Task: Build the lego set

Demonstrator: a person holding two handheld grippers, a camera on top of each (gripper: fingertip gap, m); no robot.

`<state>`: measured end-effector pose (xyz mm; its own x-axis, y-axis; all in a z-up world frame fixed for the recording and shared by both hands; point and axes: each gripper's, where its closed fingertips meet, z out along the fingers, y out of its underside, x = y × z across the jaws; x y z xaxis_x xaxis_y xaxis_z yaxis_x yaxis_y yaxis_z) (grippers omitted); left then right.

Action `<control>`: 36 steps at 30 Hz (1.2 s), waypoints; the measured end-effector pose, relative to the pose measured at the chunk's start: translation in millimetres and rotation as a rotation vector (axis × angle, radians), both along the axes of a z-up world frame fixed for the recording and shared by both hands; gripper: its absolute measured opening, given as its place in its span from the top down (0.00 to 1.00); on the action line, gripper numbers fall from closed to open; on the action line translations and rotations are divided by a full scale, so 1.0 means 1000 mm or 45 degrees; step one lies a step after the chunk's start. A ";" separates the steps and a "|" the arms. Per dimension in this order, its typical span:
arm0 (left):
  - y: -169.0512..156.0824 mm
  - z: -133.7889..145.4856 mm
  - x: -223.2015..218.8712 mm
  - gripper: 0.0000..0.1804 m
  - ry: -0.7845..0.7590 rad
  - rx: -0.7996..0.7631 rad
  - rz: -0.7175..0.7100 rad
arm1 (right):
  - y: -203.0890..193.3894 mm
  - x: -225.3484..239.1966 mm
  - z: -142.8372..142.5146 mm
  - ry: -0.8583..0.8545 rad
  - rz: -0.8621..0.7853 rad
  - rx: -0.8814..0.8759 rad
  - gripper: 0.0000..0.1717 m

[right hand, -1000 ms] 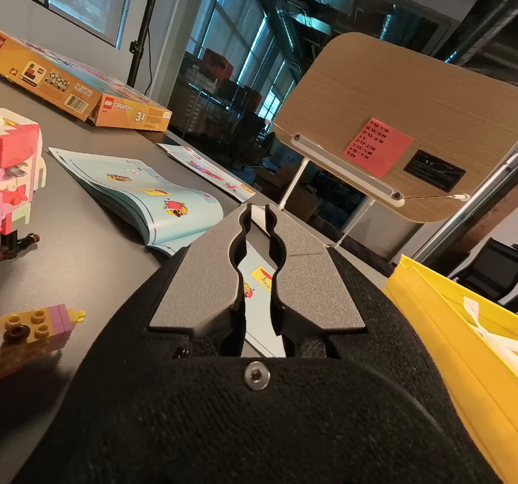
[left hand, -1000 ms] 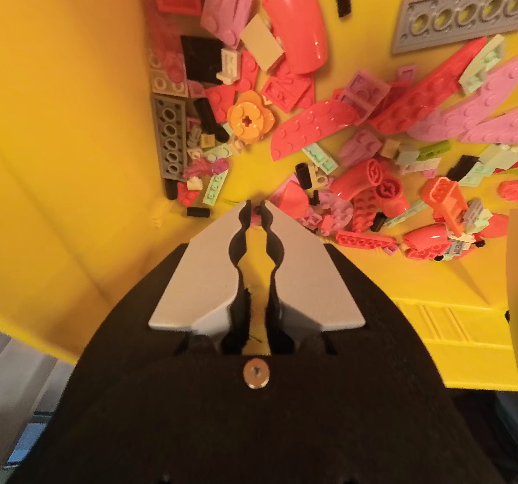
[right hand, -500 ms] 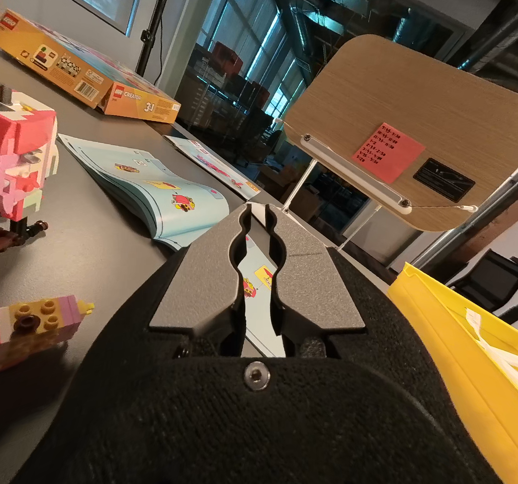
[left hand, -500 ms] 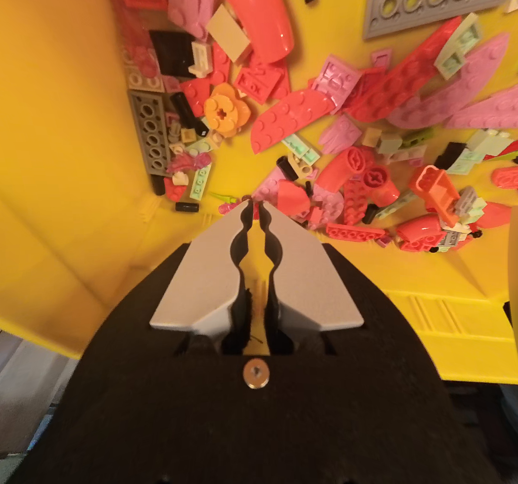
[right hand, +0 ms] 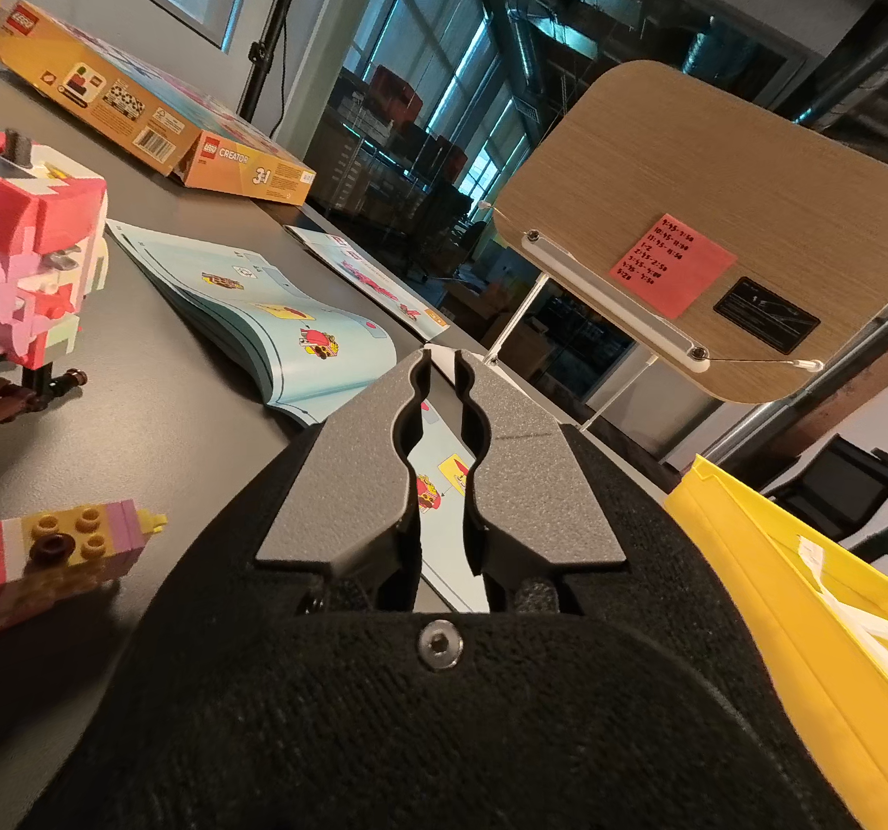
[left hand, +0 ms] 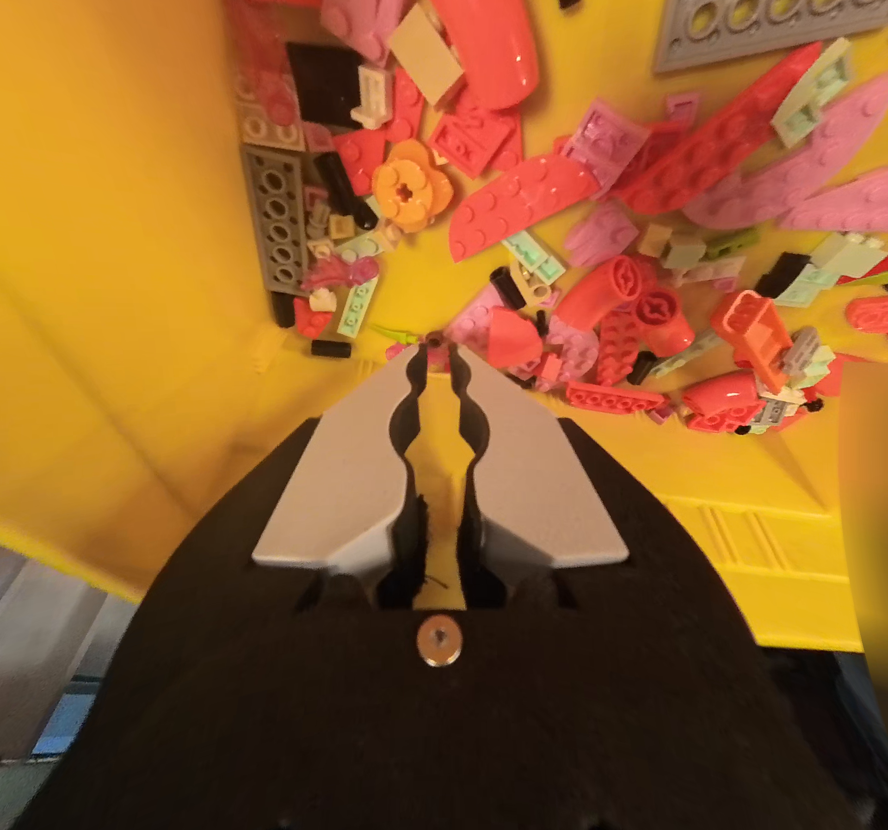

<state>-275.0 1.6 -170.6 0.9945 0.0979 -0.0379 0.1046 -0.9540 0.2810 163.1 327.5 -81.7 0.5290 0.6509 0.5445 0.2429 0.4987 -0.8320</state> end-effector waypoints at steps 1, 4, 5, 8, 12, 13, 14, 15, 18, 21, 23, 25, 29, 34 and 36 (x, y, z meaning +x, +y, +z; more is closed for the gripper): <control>0.000 -0.001 0.001 0.96 -0.007 -0.005 0.002 | 0.000 0.000 0.000 -0.001 0.000 0.001 0.96; -0.002 -0.004 0.001 0.96 -0.006 -0.024 -0.007 | 0.000 0.000 0.000 -0.004 0.000 0.002 0.96; -0.002 -0.005 0.001 0.96 -0.005 -0.030 -0.012 | 0.000 0.000 0.000 -0.005 0.001 0.002 0.96; -0.001 -0.005 0.000 0.98 -0.001 -0.023 -0.017 | 0.000 -0.001 -0.001 -0.008 0.001 0.004 0.96; 0.000 -0.005 -0.001 0.99 -0.006 -0.012 -0.024 | -0.001 -0.001 -0.001 -0.014 0.002 0.006 0.96; 0.000 -0.005 -0.001 0.99 -0.008 -0.007 -0.026 | -0.001 -0.001 -0.001 -0.015 0.002 0.007 0.96; 0.001 -0.005 -0.002 0.99 -0.005 0.004 -0.031 | -0.001 -0.001 -0.001 -0.016 0.002 0.008 0.96; 0.001 -0.005 -0.002 0.99 -0.004 0.014 -0.037 | -0.001 -0.002 -0.001 -0.016 0.002 0.008 0.96; 0.005 -0.003 -0.002 0.99 -0.004 0.067 -0.051 | -0.001 -0.001 -0.001 -0.011 0.002 0.007 0.96; 0.014 0.005 -0.004 1.00 0.022 0.174 -0.058 | 0.000 0.000 0.000 0.008 -0.001 -0.002 0.96; 0.022 0.017 -0.002 1.00 0.054 0.280 -0.073 | 0.000 0.001 0.001 0.019 -0.003 -0.008 0.96; 0.032 0.035 0.004 1.00 0.100 0.424 -0.092 | 0.002 0.002 0.002 0.027 -0.013 -0.010 0.96; 0.053 0.088 0.021 1.00 0.287 0.816 -0.164 | 0.003 0.004 0.004 0.052 -0.022 -0.019 0.96; 0.074 0.165 0.117 1.00 0.168 1.528 -0.299 | 0.002 0.008 0.010 0.093 -0.035 -0.010 0.96; 0.077 0.186 0.175 0.99 -0.091 1.781 -0.294 | 0.003 0.013 0.016 0.121 -0.079 0.017 0.96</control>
